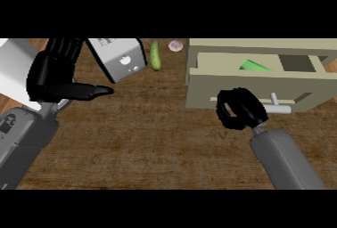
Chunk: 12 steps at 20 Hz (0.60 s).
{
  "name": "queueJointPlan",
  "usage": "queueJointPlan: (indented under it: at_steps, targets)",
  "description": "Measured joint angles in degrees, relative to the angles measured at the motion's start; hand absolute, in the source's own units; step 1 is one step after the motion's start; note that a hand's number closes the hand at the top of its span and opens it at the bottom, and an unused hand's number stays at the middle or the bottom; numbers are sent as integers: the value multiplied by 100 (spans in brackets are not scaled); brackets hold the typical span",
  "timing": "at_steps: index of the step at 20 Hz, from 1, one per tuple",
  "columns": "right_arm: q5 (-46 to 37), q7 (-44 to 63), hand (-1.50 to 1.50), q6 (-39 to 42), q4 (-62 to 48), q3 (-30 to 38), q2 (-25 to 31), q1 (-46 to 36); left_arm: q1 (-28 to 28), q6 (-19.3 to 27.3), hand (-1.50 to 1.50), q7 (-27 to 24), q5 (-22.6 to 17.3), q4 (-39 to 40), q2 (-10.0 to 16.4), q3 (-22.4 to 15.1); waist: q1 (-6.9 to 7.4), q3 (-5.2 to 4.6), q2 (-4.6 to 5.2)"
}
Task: Pick up the cup, place it into the drawer and close the drawer
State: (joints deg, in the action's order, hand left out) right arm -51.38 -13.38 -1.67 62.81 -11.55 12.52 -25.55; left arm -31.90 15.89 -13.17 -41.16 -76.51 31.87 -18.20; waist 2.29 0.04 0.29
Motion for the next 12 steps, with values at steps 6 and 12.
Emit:
queueJointPlan:
  at_steps: [6,12]
  targets:
    - [-13,-567,150,-434,-1954,470,-172,-1226,430,-319,-150,-122,51,-128,97,250,34,-11,9]
    - [111,-1017,150,-434,-3467,916,-71,-2196,609,-608,-150,-203,28,-134,153,437,129,-6,49]
